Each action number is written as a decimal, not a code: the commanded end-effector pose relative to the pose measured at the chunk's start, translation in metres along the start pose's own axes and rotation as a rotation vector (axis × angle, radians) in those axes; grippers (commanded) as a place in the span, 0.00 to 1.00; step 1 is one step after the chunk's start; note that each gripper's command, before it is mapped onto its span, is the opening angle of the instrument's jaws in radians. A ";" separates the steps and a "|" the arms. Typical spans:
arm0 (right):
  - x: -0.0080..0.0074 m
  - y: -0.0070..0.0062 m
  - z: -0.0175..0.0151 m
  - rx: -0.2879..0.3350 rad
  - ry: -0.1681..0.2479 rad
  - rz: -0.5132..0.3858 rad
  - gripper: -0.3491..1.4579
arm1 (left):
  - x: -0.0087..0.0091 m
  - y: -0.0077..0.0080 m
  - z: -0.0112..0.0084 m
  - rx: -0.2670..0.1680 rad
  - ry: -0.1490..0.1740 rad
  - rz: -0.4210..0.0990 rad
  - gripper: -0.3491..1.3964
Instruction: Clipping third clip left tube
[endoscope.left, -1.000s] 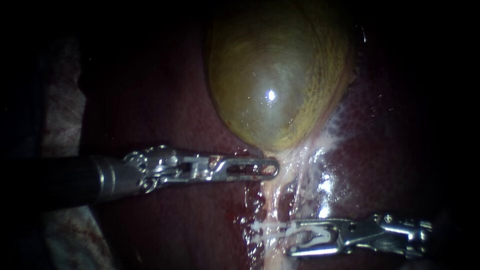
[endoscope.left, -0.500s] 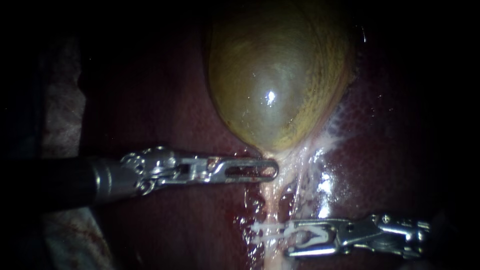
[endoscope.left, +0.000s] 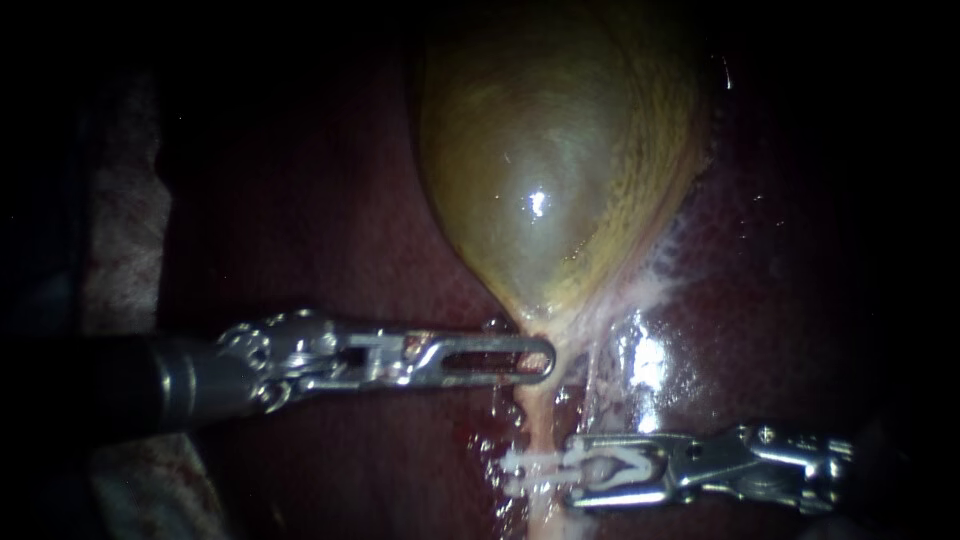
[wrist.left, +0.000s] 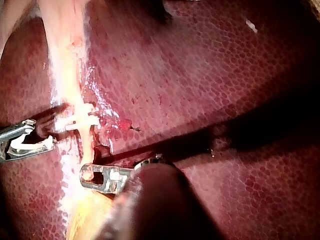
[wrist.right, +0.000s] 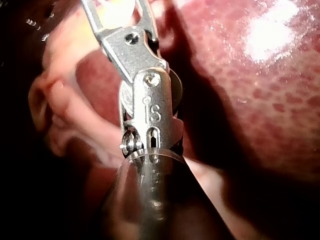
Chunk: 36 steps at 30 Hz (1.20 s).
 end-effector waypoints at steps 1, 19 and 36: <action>0.0001 0.0000 -0.0001 0.001 0.000 0.000 0.38 | -0.0001 0.0001 -0.0002 -0.001 -0.001 0.002 0.00; 0.0000 0.0009 0.0000 -0.002 0.002 0.001 0.37 | -0.0005 -0.0017 -0.0043 0.001 -0.004 0.013 0.00; 0.0003 0.0023 0.0020 -0.016 0.019 0.000 0.39 | -0.0009 -0.0011 -0.0042 0.003 -0.002 0.011 0.00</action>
